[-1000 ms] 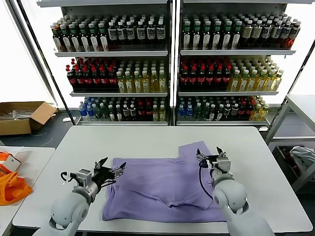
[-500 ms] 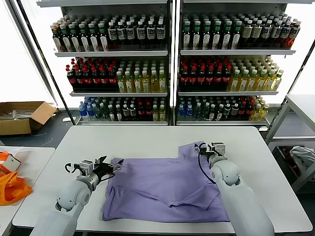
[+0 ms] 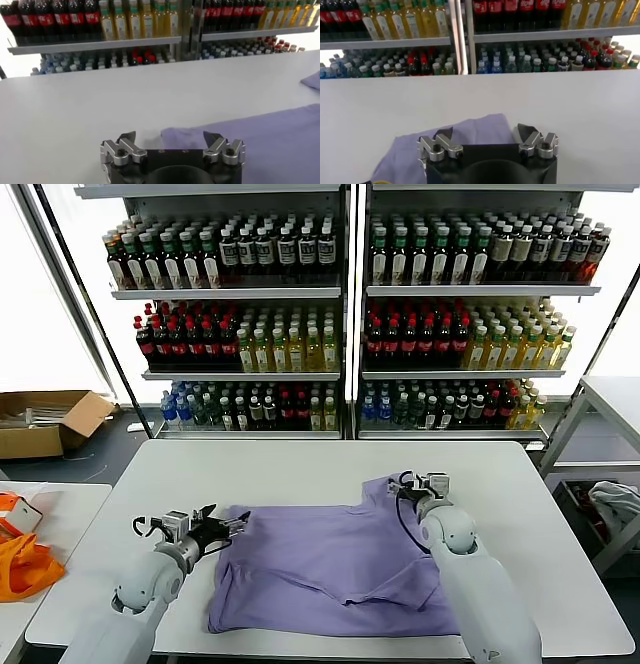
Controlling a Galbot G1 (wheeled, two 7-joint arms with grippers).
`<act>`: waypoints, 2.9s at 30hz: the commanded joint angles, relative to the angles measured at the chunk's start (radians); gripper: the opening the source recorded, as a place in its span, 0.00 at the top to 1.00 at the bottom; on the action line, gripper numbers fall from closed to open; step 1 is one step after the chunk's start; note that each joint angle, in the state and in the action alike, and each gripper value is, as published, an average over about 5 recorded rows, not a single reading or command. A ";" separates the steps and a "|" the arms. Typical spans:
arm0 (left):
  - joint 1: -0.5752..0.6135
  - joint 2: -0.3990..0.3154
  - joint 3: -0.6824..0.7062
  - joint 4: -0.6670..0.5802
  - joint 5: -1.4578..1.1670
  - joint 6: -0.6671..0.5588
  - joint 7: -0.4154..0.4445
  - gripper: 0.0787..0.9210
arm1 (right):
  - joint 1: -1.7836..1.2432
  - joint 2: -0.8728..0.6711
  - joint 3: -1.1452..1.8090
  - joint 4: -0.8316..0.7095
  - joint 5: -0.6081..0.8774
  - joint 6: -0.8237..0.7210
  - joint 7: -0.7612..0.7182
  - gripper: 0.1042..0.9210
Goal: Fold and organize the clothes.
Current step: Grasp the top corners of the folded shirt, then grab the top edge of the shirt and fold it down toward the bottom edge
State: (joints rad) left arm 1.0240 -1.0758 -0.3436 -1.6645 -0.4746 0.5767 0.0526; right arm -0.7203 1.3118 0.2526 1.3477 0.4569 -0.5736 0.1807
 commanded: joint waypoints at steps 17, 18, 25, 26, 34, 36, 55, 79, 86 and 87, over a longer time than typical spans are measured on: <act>0.017 -0.015 0.017 0.033 0.036 0.000 0.027 0.64 | -0.041 0.008 -0.008 0.012 -0.042 -0.004 -0.005 0.53; 0.018 -0.015 0.018 0.033 0.036 0.000 0.027 0.68 | -0.044 0.007 -0.007 0.014 -0.041 -0.004 -0.004 0.56; 0.015 -0.024 0.018 0.027 0.038 -0.011 0.033 0.91 | -0.065 0.002 0.003 0.034 -0.037 -0.004 0.002 0.81; 0.014 -0.027 0.018 0.027 0.040 -0.017 0.033 0.94 | -0.067 0.002 0.006 0.038 -0.034 -0.003 0.004 0.84; 0.017 -0.039 0.009 0.001 0.053 -0.111 0.029 1.00 | -0.086 -0.001 0.036 0.116 -0.015 0.009 0.011 0.99; 0.021 -0.039 0.005 -0.015 0.055 -0.132 0.022 1.00 | -0.093 -0.001 0.044 0.153 -0.012 0.013 0.011 0.99; 0.168 -0.029 -0.043 -0.215 0.074 -0.186 0.001 1.00 | -0.323 -0.001 0.093 0.602 -0.001 0.009 0.055 0.99; 0.405 -0.022 -0.087 -0.315 0.151 -0.218 0.007 1.00 | -0.745 -0.040 0.252 0.837 -0.038 -0.004 0.101 0.99; 0.444 -0.020 -0.093 -0.313 0.173 -0.230 0.010 1.00 | -0.788 -0.030 0.231 0.808 -0.066 -0.002 0.118 0.99; 0.447 -0.020 -0.093 -0.313 0.176 -0.231 0.011 1.00 | -0.792 -0.027 0.225 0.805 -0.071 -0.002 0.120 0.99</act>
State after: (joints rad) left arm 1.3982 -1.0955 -0.4337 -1.9629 -0.3307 0.3544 0.0628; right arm -1.4221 1.2852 0.4723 2.1332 0.4073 -0.5760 0.2921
